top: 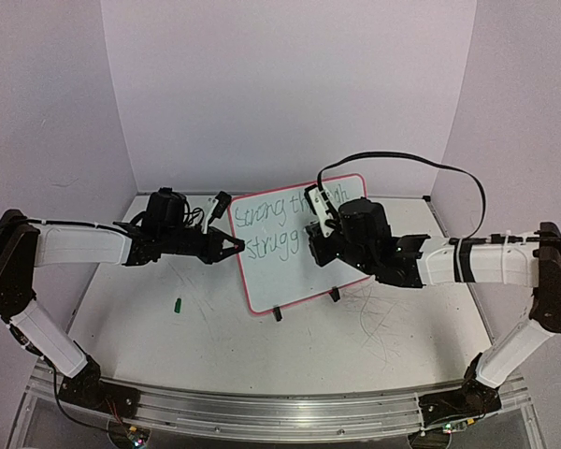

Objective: Write a sentence on the whiteboard

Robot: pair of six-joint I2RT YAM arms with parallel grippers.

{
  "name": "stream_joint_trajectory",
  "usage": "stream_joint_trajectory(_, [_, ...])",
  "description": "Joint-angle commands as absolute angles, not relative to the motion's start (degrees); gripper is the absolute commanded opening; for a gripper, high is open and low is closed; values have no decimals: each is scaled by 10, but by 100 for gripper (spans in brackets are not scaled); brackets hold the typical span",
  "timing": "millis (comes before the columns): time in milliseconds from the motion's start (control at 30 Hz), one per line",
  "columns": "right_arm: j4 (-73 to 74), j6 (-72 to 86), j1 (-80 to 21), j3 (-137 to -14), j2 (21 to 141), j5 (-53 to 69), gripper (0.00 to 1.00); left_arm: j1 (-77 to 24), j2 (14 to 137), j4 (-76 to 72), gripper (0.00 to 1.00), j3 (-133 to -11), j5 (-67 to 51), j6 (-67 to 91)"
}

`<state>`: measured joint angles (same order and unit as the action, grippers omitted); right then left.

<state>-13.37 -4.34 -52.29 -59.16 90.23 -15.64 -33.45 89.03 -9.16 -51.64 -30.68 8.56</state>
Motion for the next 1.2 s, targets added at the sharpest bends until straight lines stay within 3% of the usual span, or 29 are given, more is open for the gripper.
stream_joint_trajectory(0, [-168,-47,-525,-621,916,-175,0,-323,912,-58,0,-522,-198,27])
stream_joint_trajectory(1167, [-163,-17,-523,-614,943,-201,0,-323,912,-58,0,-521,-192,23])
